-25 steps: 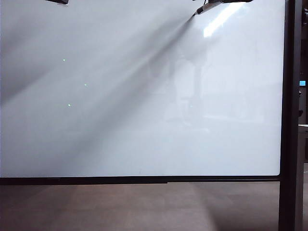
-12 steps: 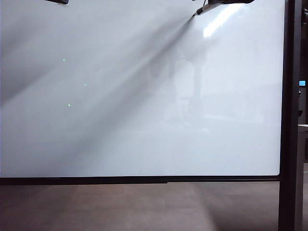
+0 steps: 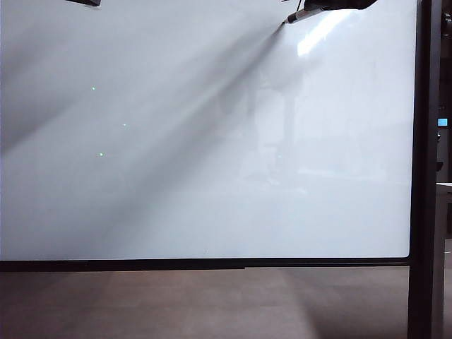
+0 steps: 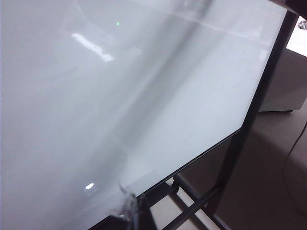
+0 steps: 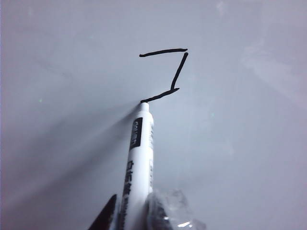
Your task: Reach to the right to find the marker pen, pick it up, and write the number 2 on the whiteboard.
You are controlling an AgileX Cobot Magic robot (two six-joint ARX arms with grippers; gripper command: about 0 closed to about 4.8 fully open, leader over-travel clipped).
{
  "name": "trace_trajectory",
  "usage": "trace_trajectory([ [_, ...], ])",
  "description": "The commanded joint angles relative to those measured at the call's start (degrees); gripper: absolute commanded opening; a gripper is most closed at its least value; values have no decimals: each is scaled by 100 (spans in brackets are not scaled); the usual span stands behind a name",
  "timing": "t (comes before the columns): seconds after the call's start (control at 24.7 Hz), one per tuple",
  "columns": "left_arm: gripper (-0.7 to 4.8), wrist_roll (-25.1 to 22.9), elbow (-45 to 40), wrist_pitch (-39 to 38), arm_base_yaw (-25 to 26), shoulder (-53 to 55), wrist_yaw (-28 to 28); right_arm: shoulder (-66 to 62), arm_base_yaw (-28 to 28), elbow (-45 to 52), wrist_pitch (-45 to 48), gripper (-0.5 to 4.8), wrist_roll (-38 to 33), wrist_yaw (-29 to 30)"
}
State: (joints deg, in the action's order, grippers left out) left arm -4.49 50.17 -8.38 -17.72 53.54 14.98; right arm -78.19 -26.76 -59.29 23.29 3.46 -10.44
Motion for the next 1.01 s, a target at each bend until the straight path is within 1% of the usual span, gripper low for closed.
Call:
trace_trajectory([
  [0.04,-5,-20,44,66,-2,-20,31,-13,-4,-13,4,-1,0,7],
  [1.01,-5,-22,44,66,-2,-17,31,-13,-4,-11,-361,-1,0,4],
])
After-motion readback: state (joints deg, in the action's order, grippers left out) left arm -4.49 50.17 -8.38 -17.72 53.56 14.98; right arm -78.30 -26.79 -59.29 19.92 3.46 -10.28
